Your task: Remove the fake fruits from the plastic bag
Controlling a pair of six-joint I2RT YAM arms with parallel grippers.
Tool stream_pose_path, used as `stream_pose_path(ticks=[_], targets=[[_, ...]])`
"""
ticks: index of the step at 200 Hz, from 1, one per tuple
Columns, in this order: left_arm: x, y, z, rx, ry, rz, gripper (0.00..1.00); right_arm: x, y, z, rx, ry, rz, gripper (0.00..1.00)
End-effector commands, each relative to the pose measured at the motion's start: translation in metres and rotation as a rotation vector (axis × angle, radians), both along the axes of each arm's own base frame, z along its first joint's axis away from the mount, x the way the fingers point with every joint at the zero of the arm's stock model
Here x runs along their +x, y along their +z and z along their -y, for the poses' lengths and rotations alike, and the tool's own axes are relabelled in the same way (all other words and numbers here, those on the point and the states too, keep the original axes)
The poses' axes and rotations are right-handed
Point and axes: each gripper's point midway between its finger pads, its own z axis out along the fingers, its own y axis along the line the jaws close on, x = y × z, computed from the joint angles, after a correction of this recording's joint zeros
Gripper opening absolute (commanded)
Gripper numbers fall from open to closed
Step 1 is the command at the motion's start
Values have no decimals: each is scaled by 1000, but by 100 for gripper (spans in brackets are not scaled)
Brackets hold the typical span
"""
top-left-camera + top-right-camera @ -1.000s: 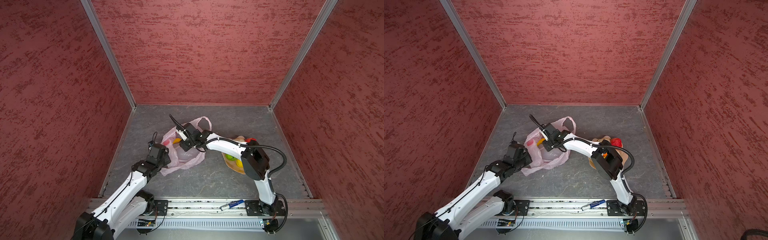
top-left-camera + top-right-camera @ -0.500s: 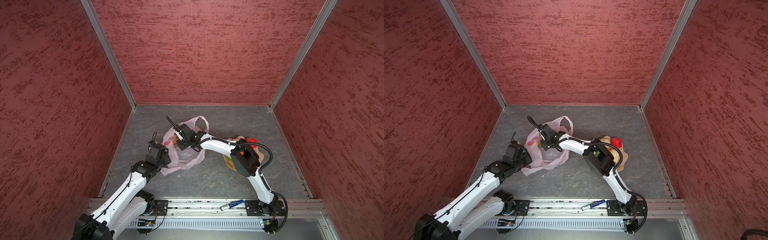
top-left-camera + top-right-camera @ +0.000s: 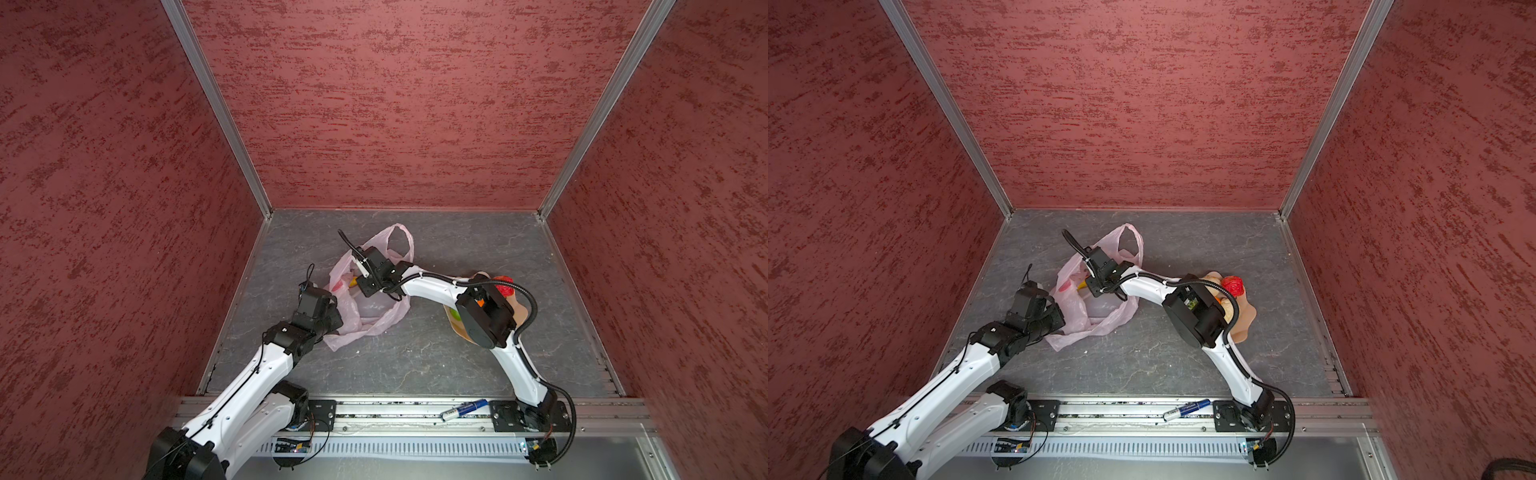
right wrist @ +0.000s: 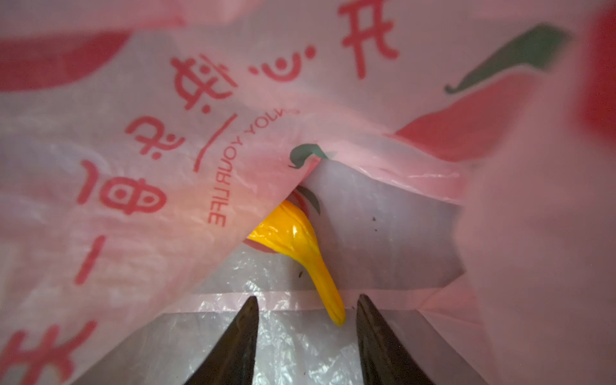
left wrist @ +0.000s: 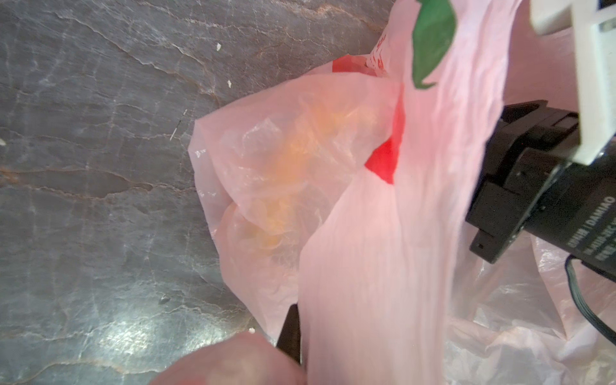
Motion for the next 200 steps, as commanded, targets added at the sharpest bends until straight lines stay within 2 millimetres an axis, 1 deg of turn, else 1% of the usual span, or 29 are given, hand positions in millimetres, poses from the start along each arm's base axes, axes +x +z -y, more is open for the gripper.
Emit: stream_pose_path(ticks=[1, 14, 39, 75, 200], targets=[[-1, -4, 1, 6, -15, 0, 10, 17, 5, -2, 18, -7, 49, 50], [-2, -5, 1, 6, -15, -2, 10, 20, 4, -1, 24, -10, 47, 51], [-3, -5, 0, 7, -15, -6, 10, 23, -3, 3, 22, -16, 28, 51], [-3, -7, 0, 6, -14, -6, 10, 22, -10, 1, 21, 1, 8, 51], [-4, -11, 0, 0, -14, -9, 9, 22, -25, 1, 2, 7, -34, 50]])
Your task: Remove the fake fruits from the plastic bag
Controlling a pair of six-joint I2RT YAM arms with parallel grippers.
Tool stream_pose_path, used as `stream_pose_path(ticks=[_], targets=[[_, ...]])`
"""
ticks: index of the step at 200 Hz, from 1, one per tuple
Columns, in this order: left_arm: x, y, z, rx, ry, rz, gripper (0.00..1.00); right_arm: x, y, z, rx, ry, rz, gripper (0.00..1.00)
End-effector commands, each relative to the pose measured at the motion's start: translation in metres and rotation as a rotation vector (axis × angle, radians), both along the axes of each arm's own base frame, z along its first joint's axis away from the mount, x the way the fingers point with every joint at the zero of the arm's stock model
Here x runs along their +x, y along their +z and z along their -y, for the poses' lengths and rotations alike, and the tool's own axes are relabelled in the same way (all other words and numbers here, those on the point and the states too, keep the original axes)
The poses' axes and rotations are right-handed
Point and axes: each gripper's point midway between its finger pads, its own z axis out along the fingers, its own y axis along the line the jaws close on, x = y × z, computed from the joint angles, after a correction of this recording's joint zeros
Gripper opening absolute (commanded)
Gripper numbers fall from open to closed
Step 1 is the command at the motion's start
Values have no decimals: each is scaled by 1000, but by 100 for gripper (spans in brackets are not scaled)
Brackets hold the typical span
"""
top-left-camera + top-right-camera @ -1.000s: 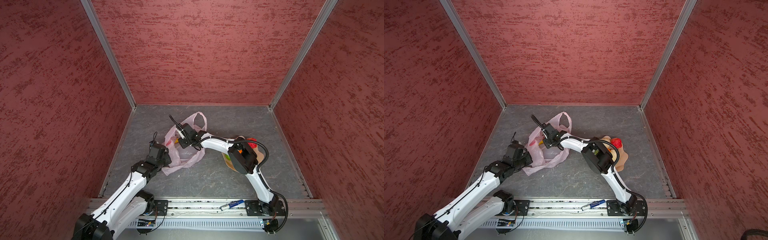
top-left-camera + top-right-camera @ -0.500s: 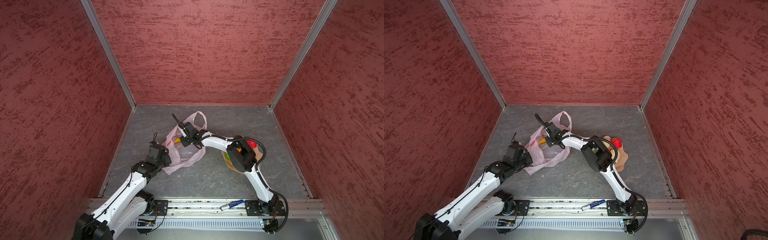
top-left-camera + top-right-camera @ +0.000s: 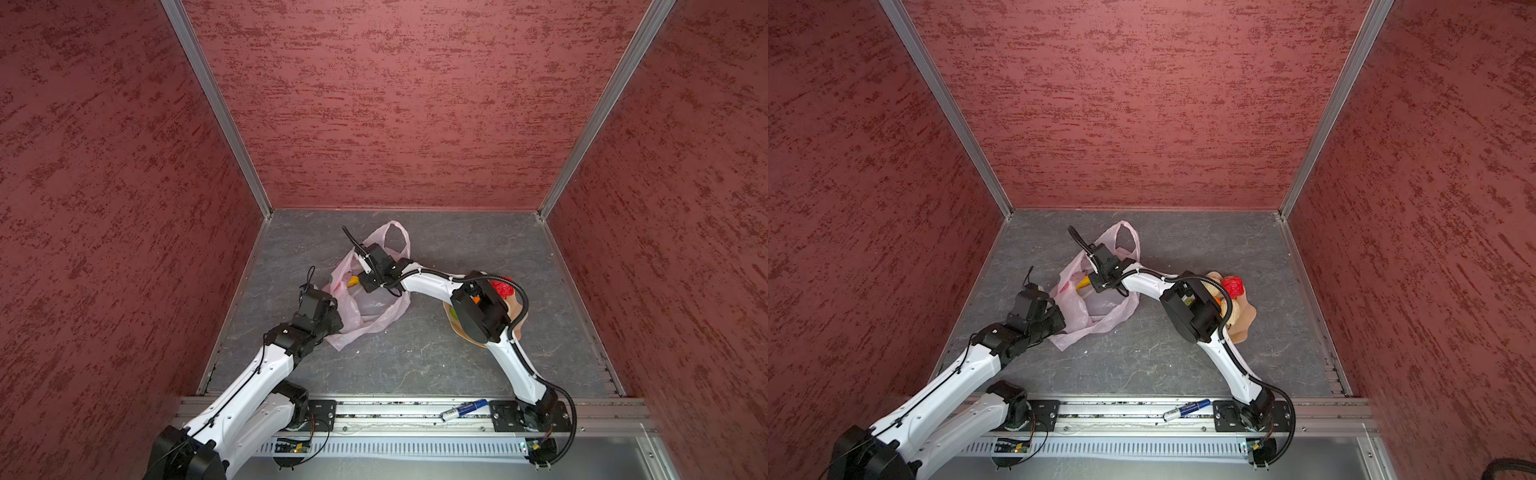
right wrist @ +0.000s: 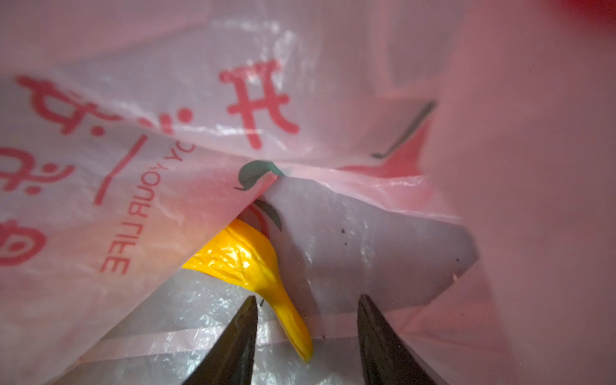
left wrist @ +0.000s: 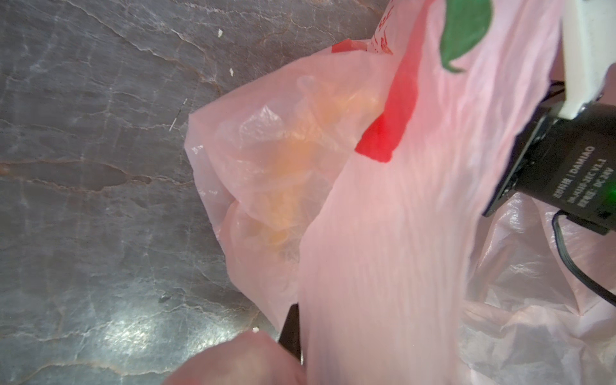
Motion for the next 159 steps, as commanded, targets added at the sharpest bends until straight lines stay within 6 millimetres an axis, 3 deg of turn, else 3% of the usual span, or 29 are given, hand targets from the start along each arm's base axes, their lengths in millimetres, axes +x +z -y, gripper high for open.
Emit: stream_pose_path(ticks=[1, 101, 159], targets=[[-1, -2, 0, -1, -11, 1, 9, 4, -7, 0, -10, 14, -10, 50], [-1, -3, 1, -5, -5, 2, 9, 3, -20, 4, -25, 16, -41, 48], [2, -4, 1, -8, -1, 5, 9, 0, -21, 2, -14, 37, -56, 38]])
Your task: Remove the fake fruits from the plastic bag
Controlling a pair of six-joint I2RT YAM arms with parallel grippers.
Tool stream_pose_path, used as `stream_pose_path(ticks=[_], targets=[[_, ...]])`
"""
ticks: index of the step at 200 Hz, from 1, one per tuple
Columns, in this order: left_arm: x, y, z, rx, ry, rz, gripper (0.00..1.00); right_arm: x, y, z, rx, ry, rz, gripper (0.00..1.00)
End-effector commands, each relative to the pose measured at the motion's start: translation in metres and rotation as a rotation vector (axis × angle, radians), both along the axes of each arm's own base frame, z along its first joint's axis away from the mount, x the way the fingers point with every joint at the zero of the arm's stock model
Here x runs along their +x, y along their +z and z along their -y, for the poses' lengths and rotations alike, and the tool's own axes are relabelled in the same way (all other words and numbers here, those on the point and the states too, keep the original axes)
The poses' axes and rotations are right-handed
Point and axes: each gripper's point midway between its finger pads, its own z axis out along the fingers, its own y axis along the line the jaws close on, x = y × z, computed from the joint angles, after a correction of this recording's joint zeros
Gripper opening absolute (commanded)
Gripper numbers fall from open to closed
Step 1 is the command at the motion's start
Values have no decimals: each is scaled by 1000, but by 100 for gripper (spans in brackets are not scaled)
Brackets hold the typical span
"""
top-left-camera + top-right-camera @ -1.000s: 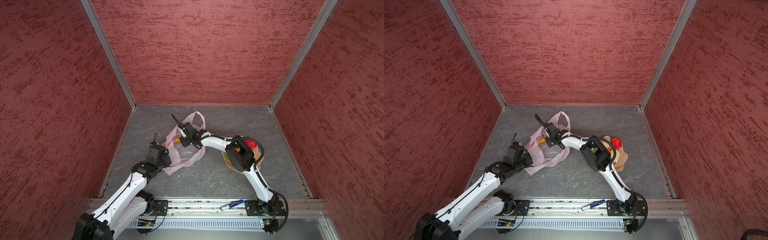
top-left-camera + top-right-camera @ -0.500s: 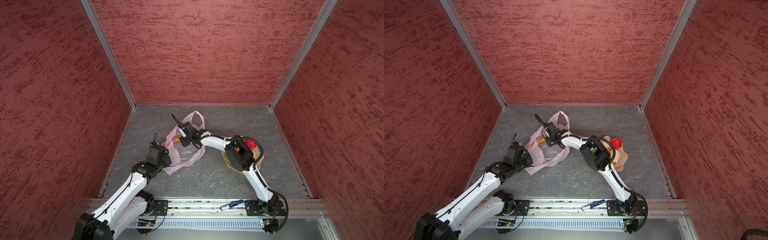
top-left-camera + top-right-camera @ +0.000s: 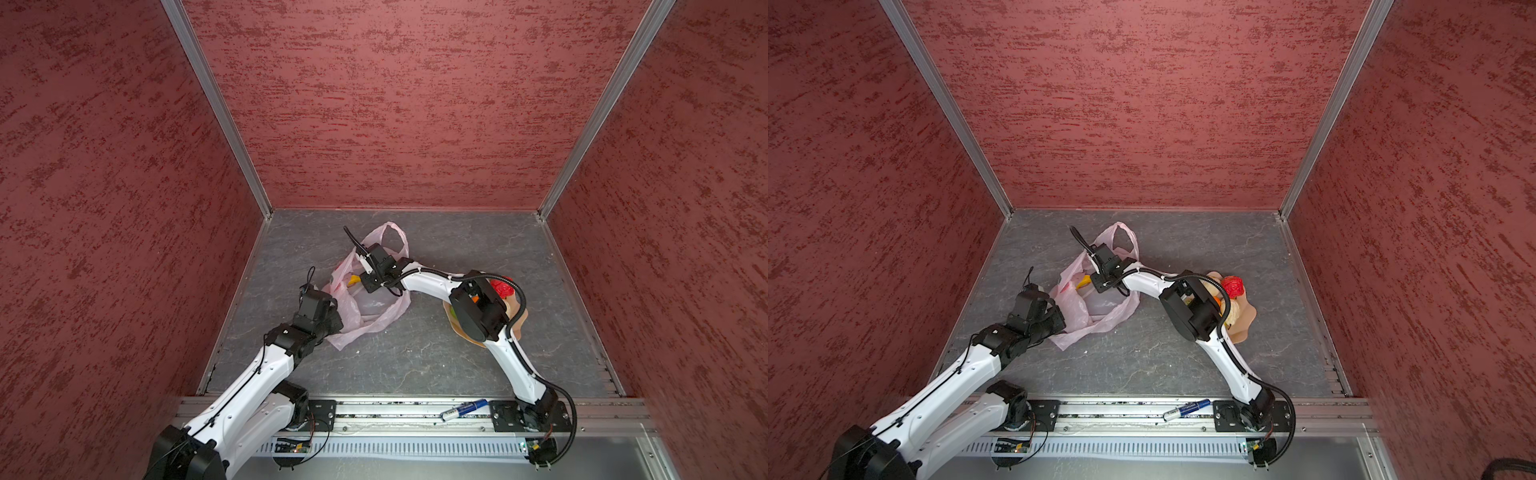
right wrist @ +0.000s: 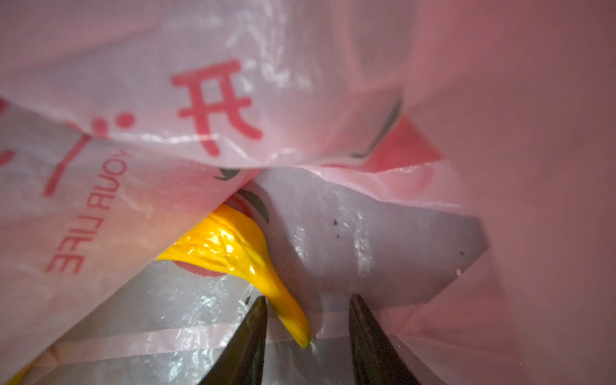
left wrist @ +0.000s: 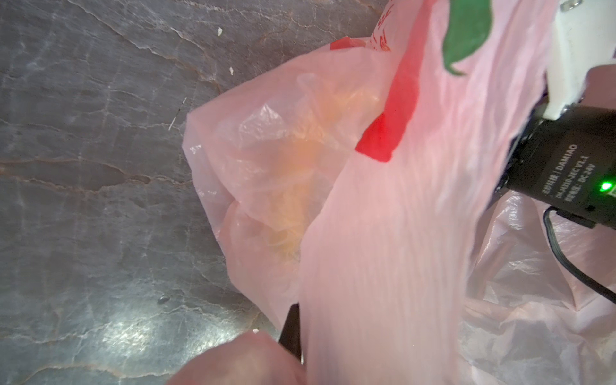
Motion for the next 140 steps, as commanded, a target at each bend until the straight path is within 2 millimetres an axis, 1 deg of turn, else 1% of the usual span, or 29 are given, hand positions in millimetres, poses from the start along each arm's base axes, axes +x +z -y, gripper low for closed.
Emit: stream_pose_path(ticks=[1, 70, 112, 140], targets=[[2, -2, 1, -6, -2, 3, 9, -2, -11, -1, -9, 30, -27, 38], [11, 1, 4, -32, 20, 26, 9, -8, -9, 0, -10, 55, -42, 24], [15, 3, 5, -36, 22, 33, 9, -14, -3, 5, -19, 71, -39, 18], [15, 3, 5, -39, 21, 35, 9, -19, -4, 7, -23, 82, -45, 15]])
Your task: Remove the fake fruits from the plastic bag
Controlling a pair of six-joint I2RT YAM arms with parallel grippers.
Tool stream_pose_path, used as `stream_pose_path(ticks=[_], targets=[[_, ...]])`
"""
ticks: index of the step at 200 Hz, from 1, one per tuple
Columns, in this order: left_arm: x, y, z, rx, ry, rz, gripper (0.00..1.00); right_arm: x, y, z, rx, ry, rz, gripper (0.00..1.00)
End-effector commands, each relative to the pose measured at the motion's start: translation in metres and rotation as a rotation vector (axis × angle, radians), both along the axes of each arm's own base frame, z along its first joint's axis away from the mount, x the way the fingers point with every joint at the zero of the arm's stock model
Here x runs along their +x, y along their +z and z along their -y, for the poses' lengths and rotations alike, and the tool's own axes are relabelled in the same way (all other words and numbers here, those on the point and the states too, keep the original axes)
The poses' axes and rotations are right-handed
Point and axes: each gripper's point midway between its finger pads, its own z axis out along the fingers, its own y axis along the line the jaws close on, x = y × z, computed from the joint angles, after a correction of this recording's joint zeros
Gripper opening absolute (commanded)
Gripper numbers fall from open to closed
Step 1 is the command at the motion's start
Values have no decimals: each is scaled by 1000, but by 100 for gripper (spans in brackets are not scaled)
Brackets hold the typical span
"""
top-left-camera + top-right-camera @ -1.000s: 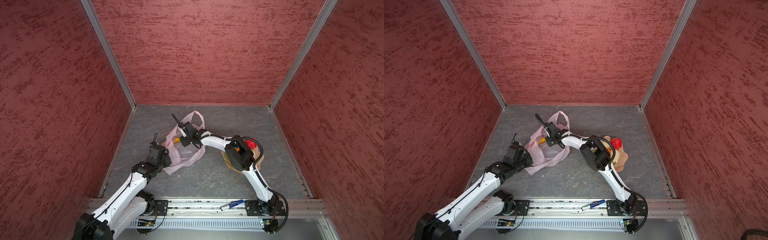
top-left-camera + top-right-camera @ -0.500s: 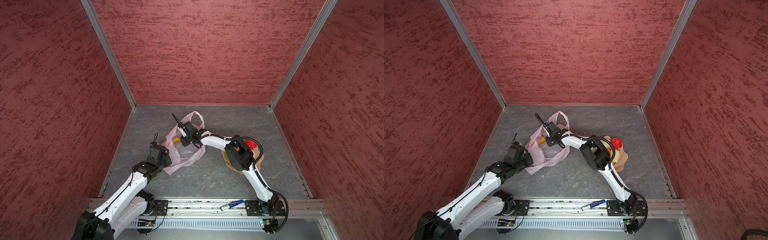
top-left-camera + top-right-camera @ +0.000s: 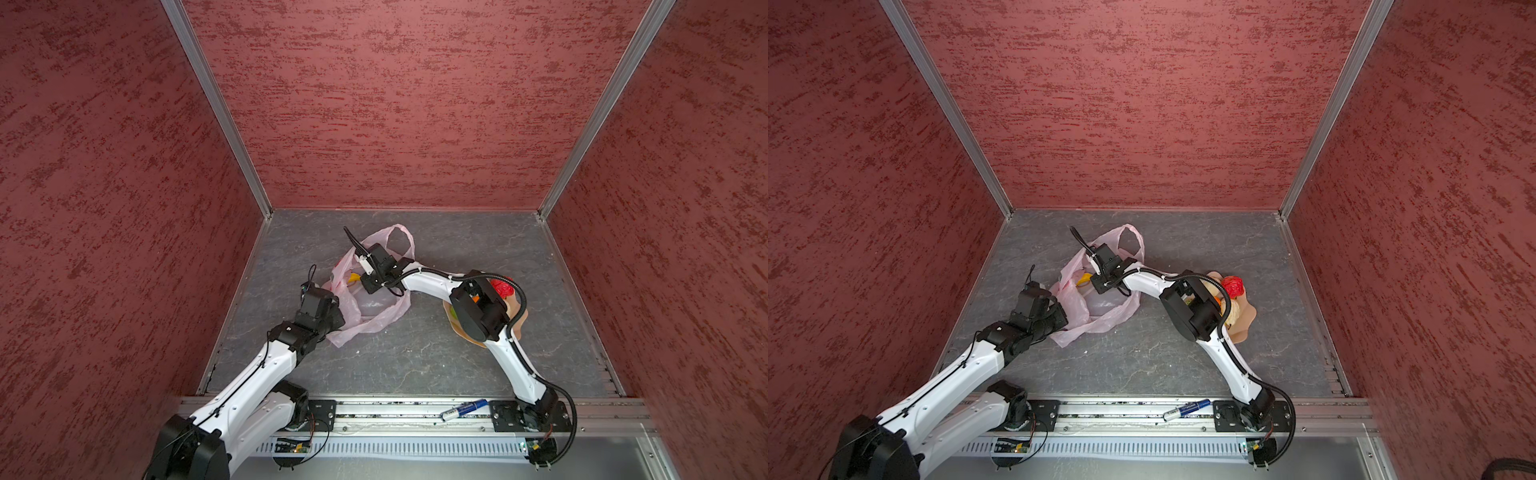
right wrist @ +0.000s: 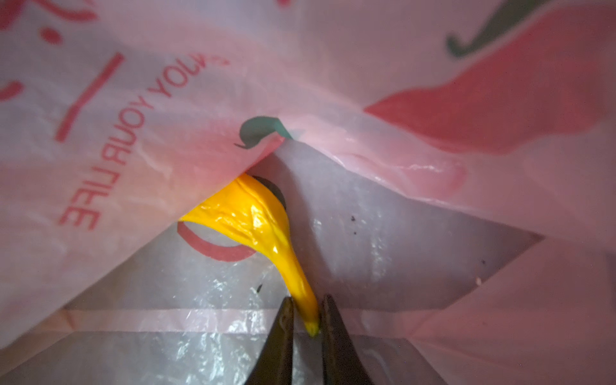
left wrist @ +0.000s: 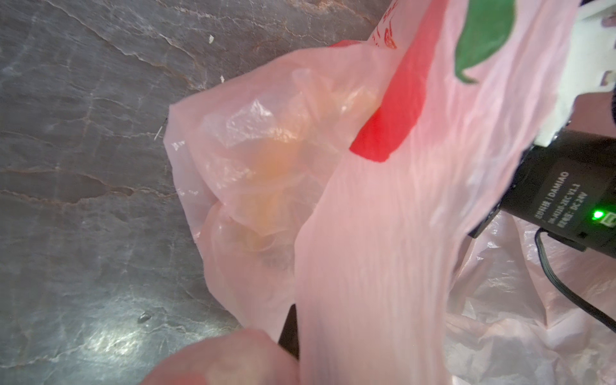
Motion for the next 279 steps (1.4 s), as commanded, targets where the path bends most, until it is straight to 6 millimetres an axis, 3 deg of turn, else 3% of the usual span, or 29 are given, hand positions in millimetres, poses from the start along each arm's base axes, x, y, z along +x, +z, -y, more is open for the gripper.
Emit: stream_pose_path(ticks=[1, 71, 165, 279], targets=[[5, 5, 2, -18, 1, 21, 9, -11, -2, 9, -27, 36, -27, 15], [9, 7, 1, -18, 9, 26, 10, -18, 7, 11, -34, 50, -32, 8], [34, 15, 4, -19, 67, 43, 9, -41, 42, 17, -87, 62, -14, 5], [45, 22, 13, -9, 75, 41, 10, -39, 85, 39, -112, -61, 38, 3]])
